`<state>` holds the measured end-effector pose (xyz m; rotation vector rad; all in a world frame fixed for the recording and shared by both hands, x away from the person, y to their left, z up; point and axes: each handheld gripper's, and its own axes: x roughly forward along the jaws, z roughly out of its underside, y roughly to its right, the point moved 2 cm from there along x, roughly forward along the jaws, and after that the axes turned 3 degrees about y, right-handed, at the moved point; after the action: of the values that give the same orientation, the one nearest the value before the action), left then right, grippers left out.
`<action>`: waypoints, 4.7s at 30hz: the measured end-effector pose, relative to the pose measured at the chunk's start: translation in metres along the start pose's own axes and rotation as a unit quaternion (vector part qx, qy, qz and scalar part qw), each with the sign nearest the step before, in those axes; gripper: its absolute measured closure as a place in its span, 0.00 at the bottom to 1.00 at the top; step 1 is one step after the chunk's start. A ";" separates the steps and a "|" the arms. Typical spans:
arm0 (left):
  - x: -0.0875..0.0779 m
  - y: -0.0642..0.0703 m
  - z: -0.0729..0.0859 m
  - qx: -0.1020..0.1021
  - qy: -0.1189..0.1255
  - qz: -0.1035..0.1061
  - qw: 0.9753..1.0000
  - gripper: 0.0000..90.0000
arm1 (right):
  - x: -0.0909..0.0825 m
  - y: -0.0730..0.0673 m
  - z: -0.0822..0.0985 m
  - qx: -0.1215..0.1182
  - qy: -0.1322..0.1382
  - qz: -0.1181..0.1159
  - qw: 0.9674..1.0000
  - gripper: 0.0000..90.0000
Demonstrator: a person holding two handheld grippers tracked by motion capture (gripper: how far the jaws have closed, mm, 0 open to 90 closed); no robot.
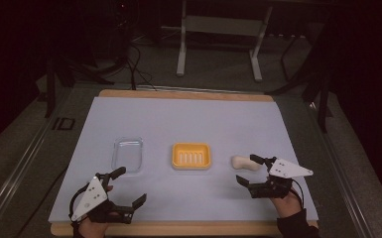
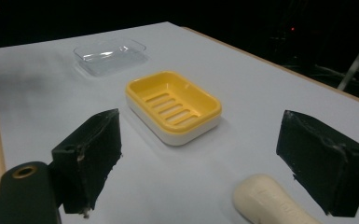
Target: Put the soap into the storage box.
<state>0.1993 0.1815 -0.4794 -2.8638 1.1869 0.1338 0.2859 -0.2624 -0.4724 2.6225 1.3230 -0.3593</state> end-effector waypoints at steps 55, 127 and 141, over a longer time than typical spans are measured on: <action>0.004 0.002 0.003 0.015 -0.025 0.009 1.000 0.01 | 0.019 0.008 -0.028 -0.089 -0.347 -0.181 0.916 0.14; 0.007 0.003 0.005 0.022 -0.039 0.014 0.999 0.01 | 0.044 0.035 -0.034 -0.192 -0.480 -0.226 0.826 0.22; 0.008 0.003 0.005 0.021 -0.039 0.013 0.999 0.01 | 0.058 0.056 -0.034 -0.193 -0.454 -0.211 0.844 0.23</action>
<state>0.2021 0.1744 -0.4853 -2.7808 1.1991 0.2167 0.3688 -0.2417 -0.4539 1.4463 1.3606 -1.0906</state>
